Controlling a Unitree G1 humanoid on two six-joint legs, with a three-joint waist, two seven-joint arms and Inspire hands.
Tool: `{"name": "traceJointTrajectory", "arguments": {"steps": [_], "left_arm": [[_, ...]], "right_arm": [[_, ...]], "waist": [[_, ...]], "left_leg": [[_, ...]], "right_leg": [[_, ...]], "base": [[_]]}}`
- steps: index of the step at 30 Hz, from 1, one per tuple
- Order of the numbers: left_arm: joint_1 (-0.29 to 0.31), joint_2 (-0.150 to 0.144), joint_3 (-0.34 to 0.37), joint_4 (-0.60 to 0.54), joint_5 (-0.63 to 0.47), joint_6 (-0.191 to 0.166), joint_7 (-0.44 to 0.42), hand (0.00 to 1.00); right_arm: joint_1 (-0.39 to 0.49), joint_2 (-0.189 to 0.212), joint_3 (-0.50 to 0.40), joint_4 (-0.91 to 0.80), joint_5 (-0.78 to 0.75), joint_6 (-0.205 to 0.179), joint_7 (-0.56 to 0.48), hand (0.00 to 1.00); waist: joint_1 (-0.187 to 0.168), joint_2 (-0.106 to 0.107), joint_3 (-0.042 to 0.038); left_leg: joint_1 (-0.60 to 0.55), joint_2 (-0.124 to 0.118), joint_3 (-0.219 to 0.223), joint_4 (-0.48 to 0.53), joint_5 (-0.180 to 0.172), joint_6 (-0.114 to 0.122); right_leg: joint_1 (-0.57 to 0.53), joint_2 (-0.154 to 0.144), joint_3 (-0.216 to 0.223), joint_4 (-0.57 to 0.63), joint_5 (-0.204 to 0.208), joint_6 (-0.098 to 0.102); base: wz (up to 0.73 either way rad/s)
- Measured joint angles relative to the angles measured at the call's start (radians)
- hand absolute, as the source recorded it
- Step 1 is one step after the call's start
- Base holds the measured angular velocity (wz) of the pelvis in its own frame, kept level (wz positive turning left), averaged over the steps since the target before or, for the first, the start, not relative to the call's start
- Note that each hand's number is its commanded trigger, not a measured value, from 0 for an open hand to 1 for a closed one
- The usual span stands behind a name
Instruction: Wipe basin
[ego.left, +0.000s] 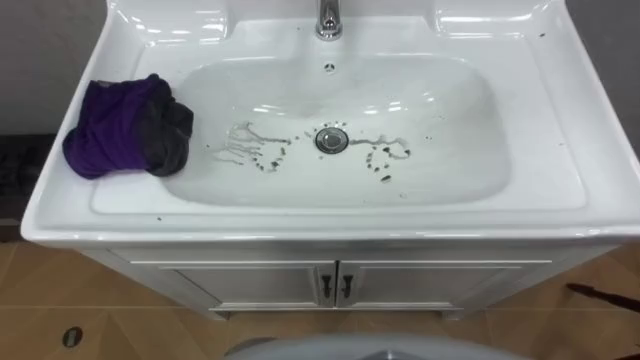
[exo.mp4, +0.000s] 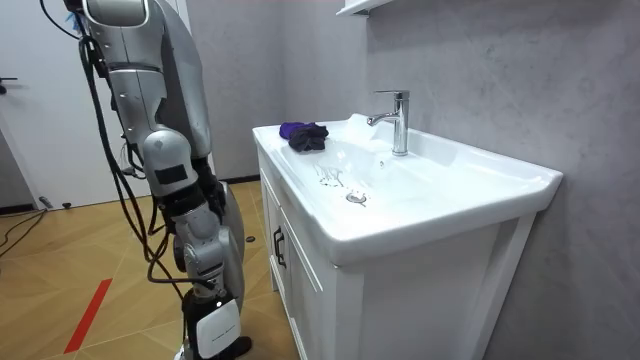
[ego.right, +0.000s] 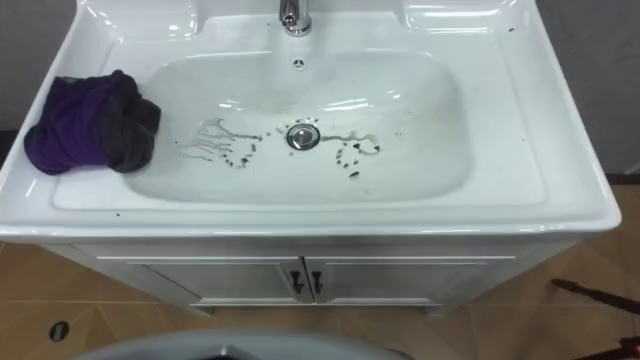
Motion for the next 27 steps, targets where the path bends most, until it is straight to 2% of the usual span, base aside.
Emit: {"name": "traceJointTrajectory", "arguments": {"steps": [7,18,27], "left_arm": [[0.002,-0.004,0.052,0.001,0.0,-0.009,0.018,0.0],[0.006,-0.006,0.051,0.008,-0.041,-0.014,0.068,0.0],[0.008,-0.007,0.054,0.008,-0.102,-0.042,0.146,0.0]], "right_arm": [[0.012,0.0,0.001,0.001,-0.01,0.0,0.011,0.0],[0.006,-0.001,0.001,0.004,-0.002,0.0,-0.002,0.0],[0.007,-0.001,-0.001,0.015,-0.009,0.0,-0.007,0.0]], "waist": [[0.005,-0.003,-0.0002],[0.004,-0.008,0.0004],[0.0,-0.008,0.0011]], "left_leg": [[0.006,0.0,0.004,-0.006,0.0,0.0],[0.019,0.001,0.013,-0.014,0.0,0.0],[0.019,0.001,0.016,-0.012,0.0,0.0]], "right_leg": [[0.0,0.001,0.019,0.001,0.0,0.0],[0.001,0.002,0.028,0.002,0.0,0.0],[0.002,0.001,0.028,0.01,0.0,0.0]], "base": [[-0.06],[-0.02],[0.0]]}}
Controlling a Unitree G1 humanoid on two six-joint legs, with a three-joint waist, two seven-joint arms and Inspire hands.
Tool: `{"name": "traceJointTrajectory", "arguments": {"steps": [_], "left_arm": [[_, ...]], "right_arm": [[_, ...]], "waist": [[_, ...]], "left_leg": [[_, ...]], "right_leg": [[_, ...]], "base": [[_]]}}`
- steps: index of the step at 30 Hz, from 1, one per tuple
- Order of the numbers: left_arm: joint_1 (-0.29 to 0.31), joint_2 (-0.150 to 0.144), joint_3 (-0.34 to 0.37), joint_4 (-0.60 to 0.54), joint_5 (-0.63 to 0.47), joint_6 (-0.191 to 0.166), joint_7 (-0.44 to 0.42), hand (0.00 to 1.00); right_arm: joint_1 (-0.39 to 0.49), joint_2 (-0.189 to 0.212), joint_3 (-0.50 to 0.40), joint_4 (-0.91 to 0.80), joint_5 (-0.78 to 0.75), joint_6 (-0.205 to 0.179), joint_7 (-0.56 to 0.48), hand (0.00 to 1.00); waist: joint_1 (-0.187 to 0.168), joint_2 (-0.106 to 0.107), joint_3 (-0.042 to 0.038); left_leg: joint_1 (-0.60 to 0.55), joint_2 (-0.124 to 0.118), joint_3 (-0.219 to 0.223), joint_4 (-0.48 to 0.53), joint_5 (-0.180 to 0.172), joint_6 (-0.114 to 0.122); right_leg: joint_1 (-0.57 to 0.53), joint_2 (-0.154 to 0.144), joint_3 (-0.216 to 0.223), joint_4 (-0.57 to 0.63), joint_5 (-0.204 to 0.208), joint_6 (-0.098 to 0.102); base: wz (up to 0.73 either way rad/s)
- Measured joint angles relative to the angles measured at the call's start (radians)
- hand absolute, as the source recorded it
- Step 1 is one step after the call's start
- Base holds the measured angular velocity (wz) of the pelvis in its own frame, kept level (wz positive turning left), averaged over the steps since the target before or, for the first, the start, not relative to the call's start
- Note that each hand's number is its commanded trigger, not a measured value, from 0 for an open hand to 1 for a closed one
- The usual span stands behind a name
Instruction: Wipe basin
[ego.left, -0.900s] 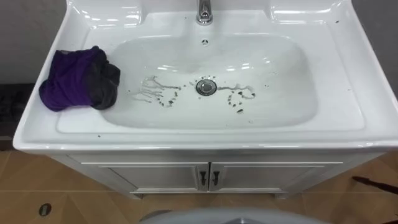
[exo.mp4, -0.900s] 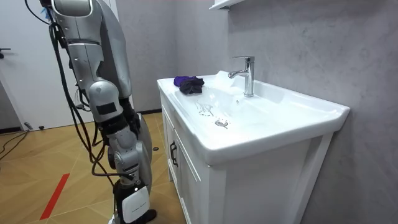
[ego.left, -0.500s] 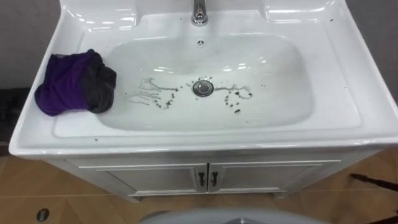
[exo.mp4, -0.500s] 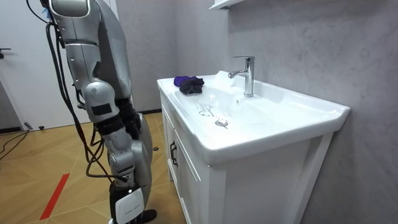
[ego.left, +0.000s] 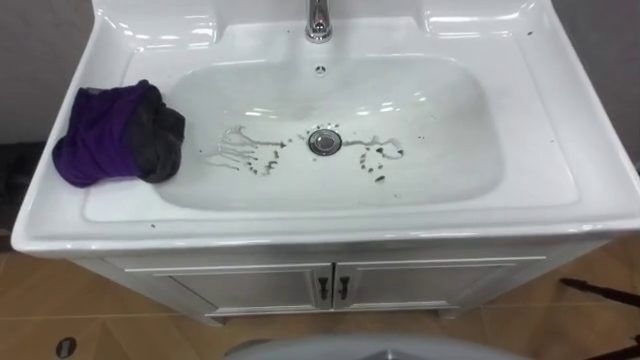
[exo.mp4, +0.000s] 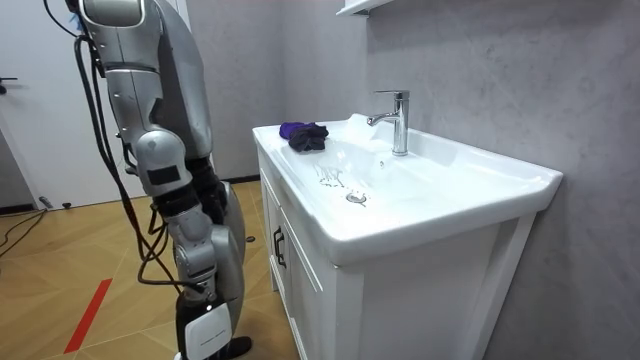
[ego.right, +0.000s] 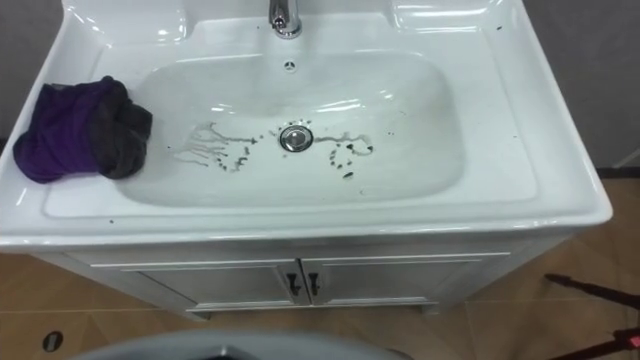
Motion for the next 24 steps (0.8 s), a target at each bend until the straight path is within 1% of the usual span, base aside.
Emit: {"name": "traceJointTrajectory", "arguments": {"steps": [2,3,5,7,11,14,17,19,21,22,23,24], "left_arm": [[0.006,0.0,0.003,0.001,-0.017,-0.002,0.005,0.0],[0.007,-0.001,0.019,0.001,-0.018,-0.004,0.005,0.0],[0.007,-0.001,0.026,0.001,-0.02,-0.008,0.005,0.0],[0.015,-0.002,0.045,0.0,-0.067,-0.009,0.006,0.0],[0.03,-0.001,0.058,-0.001,-0.153,-0.009,0.016,0.0],[0.031,-0.001,0.085,-0.003,-0.202,-0.009,0.031,0.0],[0.036,-0.001,0.131,-0.002,-0.239,-0.015,0.06,0.0],[0.045,-0.001,0.153,0.0,-0.302,-0.025,0.09,0.0],[0.053,-0.001,0.18,-0.001,-0.326,-0.025,0.11,0.0],[0.062,0.0,0.206,-0.003,-0.333,-0.025,0.121,0.0],[0.066,0.0,0.217,-0.003,-0.339,-0.025,0.129,0.0],[0.074,0.002,0.238,-0.003,-0.358,-0.026,0.145,0.0]], "right_arm": [[-0.001,0.0,-0.001,0.006,0.0,0.0,-0.006,0.0],[-0.001,0.0,-0.001,0.009,0.0,0.0,-0.006,0.0],[-0.001,0.0,-0.001,0.012,0.0,-0.001,-0.005,0.0],[0.001,0.0,-0.001,0.011,0.001,0.0,-0.004,0.0],[0.001,-0.001,-0.002,0.011,0.002,0.0,-0.003,0.0],[0.0,-0.005,-0.012,0.009,0.003,0.001,-0.004,0.0],[-0.007,-0.009,-0.021,0.009,0.003,0.0,-0.006,0.0],[-0.019,-0.014,-0.02,0.012,0.003,0.0,-0.006,0.0],[-0.024,-0.022,-0.02,0.013,0.004,0.0,-0.006,0.0],[-0.028,-0.028,-0.02,0.012,0.007,0.0,-0.009,0.0],[-0.03,-0.031,-0.02,0.011,0.009,0.0,-0.013,0.0],[-0.033,-0.037,-0.021,0.01,0.01,-0.001,-0.022,0.0]], "waist": [[0.001,0.001,0.0007],[0.001,0.001,0.0008],[0.001,0.001,0.0009],[0.003,0.001,0.001],[0.002,0.003,0.0009],[0.006,0.009,0.0003],[0.028,0.016,0.0004],[0.043,0.021,0.0001],[0.056,0.023,-0.0004],[0.062,0.023,-0.0003],[0.062,0.023,-0.0003],[0.067,0.024,-0.0006]], "left_leg": [[0.0,0.0,-0.001,0.0,0.0,0.0],[-0.001,0.0,-0.001,0.0,0.0,0.0],[-0.001,0.0,-0.002,0.0,0.0,0.0],[-0.001,-0.001,-0.004,-0.002,0.0,0.0],[-0.009,-0.002,-0.011,0.009,-0.002,0.002],[-0.02,-0.003,-0.026,0.019,-0.002,0.003],[-0.02,-0.003,-0.029,0.019,-0.002,0.003],[-0.02,-0.004,-0.029,0.019,-0.002,0.003],[-0.021,-0.005,-0.032,0.019,-0.002,0.003],[-0.022,-0.005,-0.032,0.019,-0.002,0.003],[-0.024,-0.006,-0.033,0.019,-0.002,0.003],[-0.025,-0.006,-0.041,0.019,-0.002,0.003]], "right_leg": [[0.0,-0.001,0.0,0.003,0.0,0.0],[0.001,-0.001,-0.001,0.003,0.0,0.0],[0.001,-0.001,-0.001,0.003,0.0,0.0],[0.001,-0.002,-0.005,0.0,-0.001,0.0],[0.001,-0.003,-0.014,0.001,0.0,0.001],[-0.001,-0.005,-0.029,0.003,0.0,0.001],[-0.001,-0.008,-0.035,0.003,0.0,0.001],[0.0,-0.005,-0.035,0.004,0.0,0.001],[0.0,-0.006,-0.038,0.004,0.0,0.001],[0.0,-0.007,-0.045,0.004,0.0,0.001],[0.0,-0.008,-0.049,0.004,0.0,0.001],[0.001,-0.008,-0.057,0.003,0.0,0.001]], "base": [[0.0],[0.0],[0.0],[0.02],[0.07],[0.12],[0.01],[0.0],[0.03],[0.07],[0.11],[0.14]]}}
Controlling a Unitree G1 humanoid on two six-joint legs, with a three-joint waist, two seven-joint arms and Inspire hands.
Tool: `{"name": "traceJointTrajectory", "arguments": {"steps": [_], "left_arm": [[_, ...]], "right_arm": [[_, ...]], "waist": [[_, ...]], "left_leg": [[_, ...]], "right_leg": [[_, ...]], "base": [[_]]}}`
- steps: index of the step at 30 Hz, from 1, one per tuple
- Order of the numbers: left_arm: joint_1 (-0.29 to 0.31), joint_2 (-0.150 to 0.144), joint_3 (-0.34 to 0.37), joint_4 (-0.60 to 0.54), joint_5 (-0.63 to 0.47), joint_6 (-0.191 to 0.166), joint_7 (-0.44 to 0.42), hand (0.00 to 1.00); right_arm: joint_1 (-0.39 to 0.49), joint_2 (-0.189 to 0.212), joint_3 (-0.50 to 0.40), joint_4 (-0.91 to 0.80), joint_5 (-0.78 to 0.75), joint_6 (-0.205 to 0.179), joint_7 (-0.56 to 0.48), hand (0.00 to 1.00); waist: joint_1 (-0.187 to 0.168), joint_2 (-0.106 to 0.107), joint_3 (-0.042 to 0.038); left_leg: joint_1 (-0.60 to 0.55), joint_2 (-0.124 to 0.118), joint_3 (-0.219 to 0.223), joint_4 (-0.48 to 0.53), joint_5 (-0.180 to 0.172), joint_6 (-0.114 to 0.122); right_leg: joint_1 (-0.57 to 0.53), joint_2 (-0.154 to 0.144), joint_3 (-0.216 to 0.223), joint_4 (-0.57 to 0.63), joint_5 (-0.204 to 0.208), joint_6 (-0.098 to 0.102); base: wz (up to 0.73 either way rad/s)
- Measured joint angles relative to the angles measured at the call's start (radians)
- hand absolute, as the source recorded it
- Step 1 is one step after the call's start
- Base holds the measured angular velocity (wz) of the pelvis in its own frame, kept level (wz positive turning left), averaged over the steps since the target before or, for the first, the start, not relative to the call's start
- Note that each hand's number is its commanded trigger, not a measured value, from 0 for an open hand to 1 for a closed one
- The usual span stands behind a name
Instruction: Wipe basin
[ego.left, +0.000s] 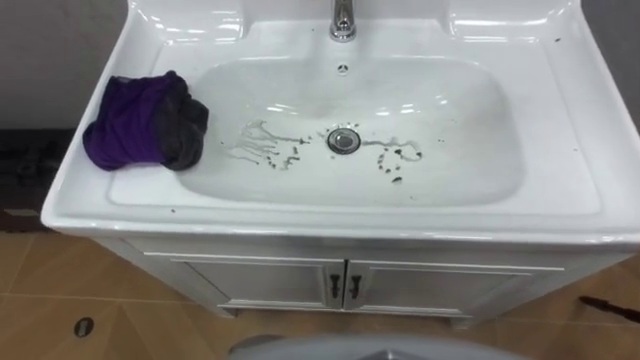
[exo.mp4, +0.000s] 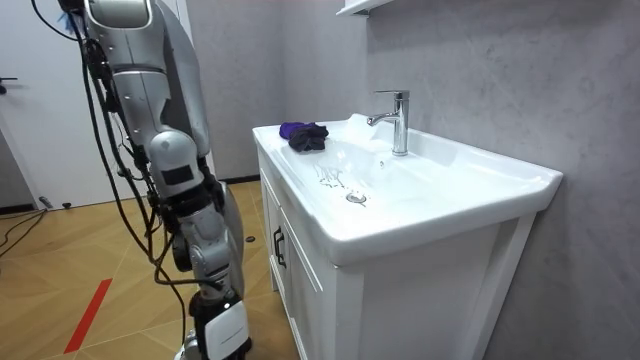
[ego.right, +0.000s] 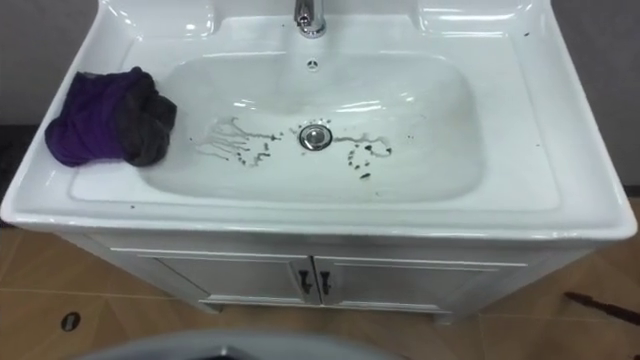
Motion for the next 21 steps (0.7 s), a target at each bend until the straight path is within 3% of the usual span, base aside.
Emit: {"name": "traceJointTrajectory", "arguments": {"steps": [3,7,13,16,18,21], "left_arm": [[0.004,0.005,0.072,-0.035,-0.012,-0.002,0.05,0.0],[0.02,0.014,0.173,-0.132,-0.132,-0.023,0.188,0.0],[0.023,0.039,0.253,-0.271,-0.166,-0.092,0.398,0.0],[0.023,0.049,0.258,-0.358,-0.177,-0.121,0.492,0.0],[0.017,0.05,0.279,-0.429,-0.207,-0.125,0.537,0.0],[0.004,0.067,0.291,-0.526,-0.207,-0.159,0.597,0.0]], "right_arm": [[-0.001,-0.01,-0.021,-0.003,-0.001,-0.004,-0.015,0.0],[0.001,-0.024,-0.037,-0.009,0.023,-0.022,-0.055,0.0],[0.035,-0.043,-0.064,-0.073,0.071,-0.05,-0.087,0.0],[0.035,-0.043,-0.069,-0.084,0.071,-0.061,-0.101,0.0],[0.039,-0.044,-0.072,-0.093,0.07,-0.069,-0.11,0.0],[0.051,-0.054,-0.078,-0.12,0.065,-0.076,-0.115,0.0]], "waist": [[0.021,0.001,-0.0003],[0.046,0.011,-0.0001],[0.075,0.029,-0.0073],[0.079,0.039,-0.0103],[0.079,0.047,-0.0114],[0.081,0.064,-0.0127]], "left_leg": [[-0.007,-0.008,-0.024,0.002,0.0,0.0],[-0.012,-0.013,-0.04,0.003,0.002,-0.001],[-0.03,-0.02,-0.069,0.008,0.003,-0.001],[-0.035,-0.021,-0.076,0.009,0.004,-0.002],[-0.039,-0.024,-0.088,0.011,0.004,-0.002],[-0.046,-0.026,-0.096,0.014,0.004,-0.002]], "right_leg": [[0.001,0.0,-0.01,-0.002,0.0,0.0],[0.009,-0.002,-0.033,-0.002,0.0,0.001],[0.001,-0.002,-0.056,-0.01,-0.001,0.002],[-0.001,-0.001,-0.059,-0.015,-0.001,0.002],[-0.001,-0.002,-0.064,-0.015,-0.001,0.002],[-0.003,-0.002,-0.077,-0.015,-0.001,0.002]], "base": [[0.19],[0.15],[0.09],[0.09],[0.13],[0.1]]}}
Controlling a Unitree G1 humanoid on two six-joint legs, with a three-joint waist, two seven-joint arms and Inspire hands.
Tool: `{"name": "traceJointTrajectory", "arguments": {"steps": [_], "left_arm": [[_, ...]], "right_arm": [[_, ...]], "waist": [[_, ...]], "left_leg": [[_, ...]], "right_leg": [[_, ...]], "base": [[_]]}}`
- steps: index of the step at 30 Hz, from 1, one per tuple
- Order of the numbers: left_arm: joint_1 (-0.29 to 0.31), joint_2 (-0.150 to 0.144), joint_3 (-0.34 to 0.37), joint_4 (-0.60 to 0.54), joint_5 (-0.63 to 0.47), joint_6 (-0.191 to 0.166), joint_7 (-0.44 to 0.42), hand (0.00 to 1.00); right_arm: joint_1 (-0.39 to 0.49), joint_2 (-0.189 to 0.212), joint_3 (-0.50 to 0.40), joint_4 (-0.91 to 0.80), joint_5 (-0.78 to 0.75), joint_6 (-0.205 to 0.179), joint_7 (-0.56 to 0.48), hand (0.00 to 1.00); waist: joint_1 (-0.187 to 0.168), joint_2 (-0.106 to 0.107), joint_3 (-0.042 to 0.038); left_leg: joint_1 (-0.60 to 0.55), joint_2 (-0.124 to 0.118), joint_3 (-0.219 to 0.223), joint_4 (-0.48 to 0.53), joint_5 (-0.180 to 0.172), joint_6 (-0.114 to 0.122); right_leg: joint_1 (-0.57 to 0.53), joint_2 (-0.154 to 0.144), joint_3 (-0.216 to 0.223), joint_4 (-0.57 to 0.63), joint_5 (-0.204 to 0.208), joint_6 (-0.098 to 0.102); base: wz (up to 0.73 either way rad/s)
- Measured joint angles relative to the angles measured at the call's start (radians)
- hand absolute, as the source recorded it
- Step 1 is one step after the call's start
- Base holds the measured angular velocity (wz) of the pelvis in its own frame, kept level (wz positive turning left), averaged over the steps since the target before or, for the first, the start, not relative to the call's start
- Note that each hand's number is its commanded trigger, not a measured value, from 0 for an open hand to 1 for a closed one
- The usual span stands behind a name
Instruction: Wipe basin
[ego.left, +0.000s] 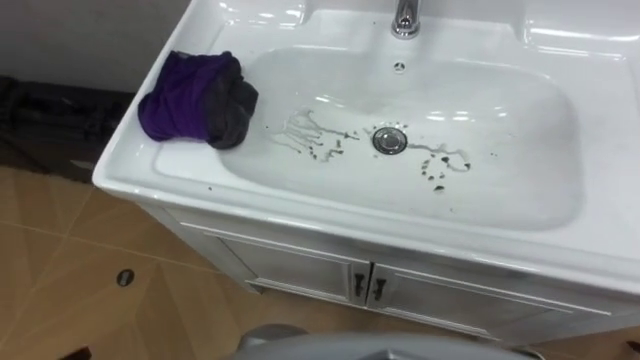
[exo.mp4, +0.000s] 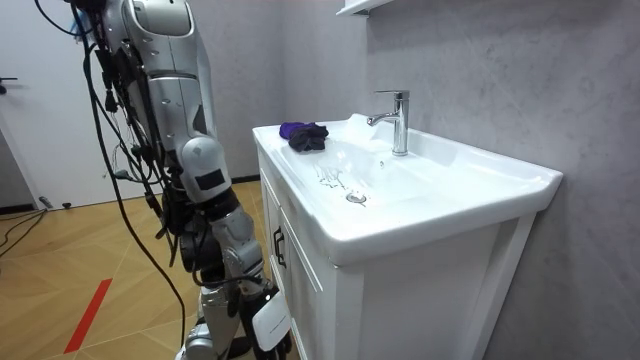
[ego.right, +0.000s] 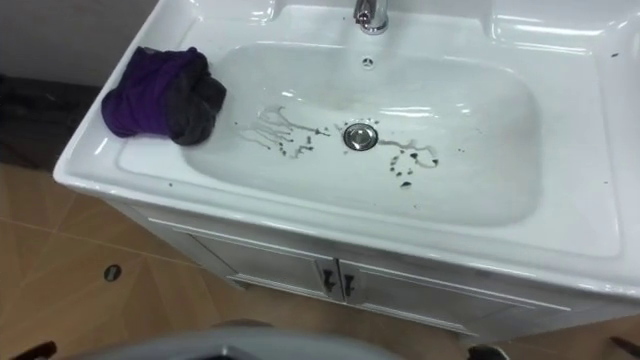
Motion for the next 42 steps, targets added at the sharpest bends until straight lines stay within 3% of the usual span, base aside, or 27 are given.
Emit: {"name": "traceJointTrajectory", "arguments": {"steps": [2,6,13,21,22,26,29,34,37,40,42], "left_arm": [[-0.009,0.012,0.001,-0.037,0.0,-0.025,0.028,0.0],[-0.054,0.036,0.081,-0.126,0.0,-0.041,0.07,0.0],[-0.072,0.102,0.092,-0.226,0.002,-0.063,0.111,0.0],[-0.093,0.108,0.093,-0.304,0.002,-0.067,0.102,0.0],[-0.106,0.109,0.096,-0.304,0.003,-0.067,0.102,0.0],[-0.116,0.111,0.098,-0.334,0.004,-0.068,0.11,0.0],[-0.116,0.129,0.098,-0.366,0.011,-0.072,0.112,0.0],[-0.162,0.162,0.097,-0.411,0.153,-0.08,0.126,0.0],[-0.162,0.165,0.093,-0.481,0.262,-0.084,0.124,0.0],[-0.162,0.165,0.093,-0.554,0.321,-0.085,0.112,0.0],[-0.165,0.17,0.086,-0.578,0.336,-0.085,0.099,0.0]], "right_arm": [[0.009,-0.01,-0.001,-0.007,-0.001,-0.004,-0.004,0.0],[0.038,-0.022,-0.001,-0.038,0.0,-0.017,-0.013,0.0],[0.064,-0.022,0.0,-0.041,-0.001,-0.021,-0.023,0.0],[0.08,-0.02,0.0,-0.044,-0.034,-0.02,-0.02,0.0],[0.086,-0.02,0.0,-0.045,-0.033,-0.02,-0.02,0.0],[0.086,-0.019,0.0,-0.058,-0.033,-0.022,0.0,0.0],[0.092,-0.024,0.0,-0.059,-0.012,-0.035,0.009,0.0],[0.091,-0.027,0.0,-0.051,0.013,-0.047,0.025,0.0],[0.091,-0.027,0.0,-0.051,0.012,-0.059,0.026,0.0],[0.09,-0.028,0.0,-0.051,0.012,-0.062,0.034,0.0],[0.087,-0.029,0.0,-0.045,0.011,-0.062,0.044,0.0]], "waist": [[0.0,0.009,-0.0002],[0.019,0.021,-0.0041],[0.017,0.033,-0.0073],[0.012,0.039,-0.0011],[0.012,0.042,0.0026],[0.009,0.044,0.0031],[0.002,0.041,0.0038],[-0.012,0.041,0.0046],[-0.023,0.041,0.0082],[-0.037,0.037,0.0144],[-0.043,0.038,0.0143]], "left_leg": [[0.0,-0.001,0.0,-0.001,0.0,0.0],[-0.003,0.0,0.005,-0.017,0.003,0.0],[-0.004,-0.001,0.009,-0.017,0.004,0.001],[-0.003,0.0,0.008,-0.013,0.004,0.002],[0.001,0.0,0.008,-0.014,0.004,0.002],[0.006,0.001,0.005,-0.016,0.004,0.002],[0.01,0.002,0.008,-0.019,0.004,0.002],[0.011,0.002,0.013,-0.018,0.004,0.002],[0.01,0.002,0.009,-0.018,0.003,0.003],[0.01,0.001,0.009,-0.018,0.004,0.003],[0.012,0.001,0.01,-0.018,0.004,0.003]], "right_leg": [[0.0,-0.001,-0.001,0.0,0.0,0.0],[-0.02,0.0,0.018,0.002,0.0,0.0],[-0.029,0.0,0.042,0.002,0.001,0.001],[-0.031,0.0,0.048,0.008,0.001,0.001],[-0.031,0.0,0.052,0.015,0.001,0.001],[-0.032,0.001,0.065,0.019,0.001,0.001],[-0.031,0.002,0.07,0.017,0.001,0.001],[-0.032,0.003,0.076,0.016,0.001,0.001],[-0.032,0.003,0.075,0.012,0.001,0.001],[-0.031,0.003,0.076,0.01,0.002,0.001],[-0.03,0.003,0.078,0.008,0.002,0.001]], "base": [[0.0],[-0.13],[-0.08],[-0.02],[0.0],[-0.07],[-0.06],[-0.01],[-0.01],[0.0],[-0.03]]}}
